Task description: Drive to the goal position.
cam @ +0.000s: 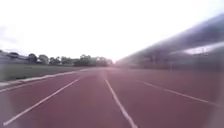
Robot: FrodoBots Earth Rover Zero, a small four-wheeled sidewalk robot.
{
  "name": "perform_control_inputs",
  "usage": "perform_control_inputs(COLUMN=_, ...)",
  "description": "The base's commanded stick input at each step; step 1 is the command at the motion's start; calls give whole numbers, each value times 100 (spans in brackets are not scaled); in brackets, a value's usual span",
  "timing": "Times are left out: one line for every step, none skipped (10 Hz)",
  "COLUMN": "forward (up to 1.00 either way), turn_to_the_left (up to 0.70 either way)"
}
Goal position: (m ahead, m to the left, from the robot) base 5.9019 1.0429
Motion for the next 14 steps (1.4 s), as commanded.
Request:
perform_control_inputs(forward=70, turn_to_the_left=0)
perform_control_inputs(forward=70, turn_to_the_left=0)
perform_control_inputs(forward=70, turn_to_the_left=0)
perform_control_inputs(forward=70, turn_to_the_left=0)
perform_control_inputs(forward=70, turn_to_the_left=0)
perform_control_inputs(forward=70, turn_to_the_left=0)
perform_control_inputs(forward=70, turn_to_the_left=0)
perform_control_inputs(forward=70, turn_to_the_left=0)
perform_control_inputs(forward=70, turn_to_the_left=0)
perform_control_inputs(forward=70, turn_to_the_left=0)
perform_control_inputs(forward=70, turn_to_the_left=0)
perform_control_inputs(forward=70, turn_to_the_left=0)
perform_control_inputs(forward=70, turn_to_the_left=0)
perform_control_inputs(forward=70, turn_to_the_left=0)
